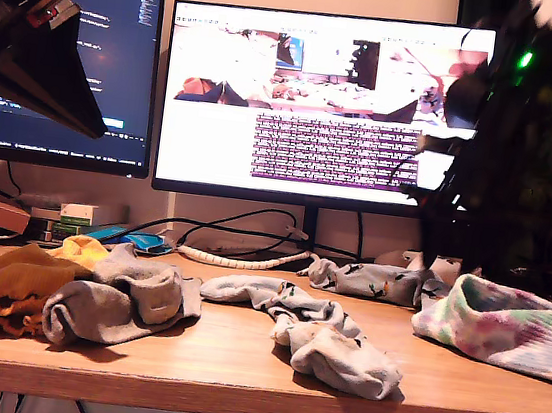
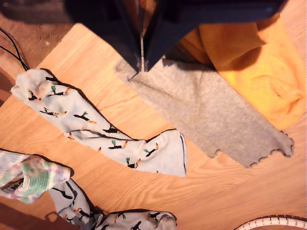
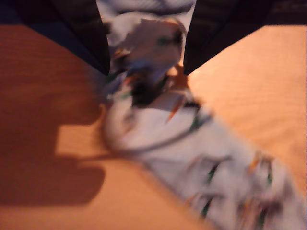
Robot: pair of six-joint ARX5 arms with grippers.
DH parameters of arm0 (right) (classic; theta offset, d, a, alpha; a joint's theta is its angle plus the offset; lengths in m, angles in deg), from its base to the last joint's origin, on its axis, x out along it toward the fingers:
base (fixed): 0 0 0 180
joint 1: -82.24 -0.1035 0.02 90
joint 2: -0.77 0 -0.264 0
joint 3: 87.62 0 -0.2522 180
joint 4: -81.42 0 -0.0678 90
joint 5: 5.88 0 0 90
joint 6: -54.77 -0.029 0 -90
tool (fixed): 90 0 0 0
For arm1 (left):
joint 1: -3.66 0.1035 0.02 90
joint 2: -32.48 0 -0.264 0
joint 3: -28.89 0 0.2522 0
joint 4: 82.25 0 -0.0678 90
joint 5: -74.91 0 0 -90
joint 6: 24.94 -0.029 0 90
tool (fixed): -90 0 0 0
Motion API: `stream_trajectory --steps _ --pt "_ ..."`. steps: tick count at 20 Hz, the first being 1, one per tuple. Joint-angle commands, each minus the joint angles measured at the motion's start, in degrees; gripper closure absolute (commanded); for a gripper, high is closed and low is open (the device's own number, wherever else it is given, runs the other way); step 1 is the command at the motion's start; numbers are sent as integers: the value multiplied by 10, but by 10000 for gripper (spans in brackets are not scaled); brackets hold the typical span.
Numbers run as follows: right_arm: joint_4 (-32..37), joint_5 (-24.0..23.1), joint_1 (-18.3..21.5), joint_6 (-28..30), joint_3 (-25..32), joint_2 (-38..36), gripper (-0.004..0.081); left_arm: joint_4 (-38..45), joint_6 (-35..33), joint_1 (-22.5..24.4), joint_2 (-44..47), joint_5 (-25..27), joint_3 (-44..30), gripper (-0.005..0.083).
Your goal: Pair up the socks based on colour and pattern, by placing them on top of one another
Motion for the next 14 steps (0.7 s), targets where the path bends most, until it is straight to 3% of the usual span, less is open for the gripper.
stream_trajectory --steps 1,7,9,11,14 --pt "-21 6 -6 -2 6 27 329 4 -4 -1 4 -2 -5 796" --pt "-75 10 -9 3 6 38 363 3 -4 -1 4 -2 -5 796" --pt "-85 13 -9 3 6 38 495 3 -4 -1 4 -2 -5 796" --pt "-66 17 -17 -17 6 38 773 3 -4 -1 4 -2 -5 796" --pt "-41 54 -37 -34 -6 38 783 3 -4 -1 4 -3 -5 796"
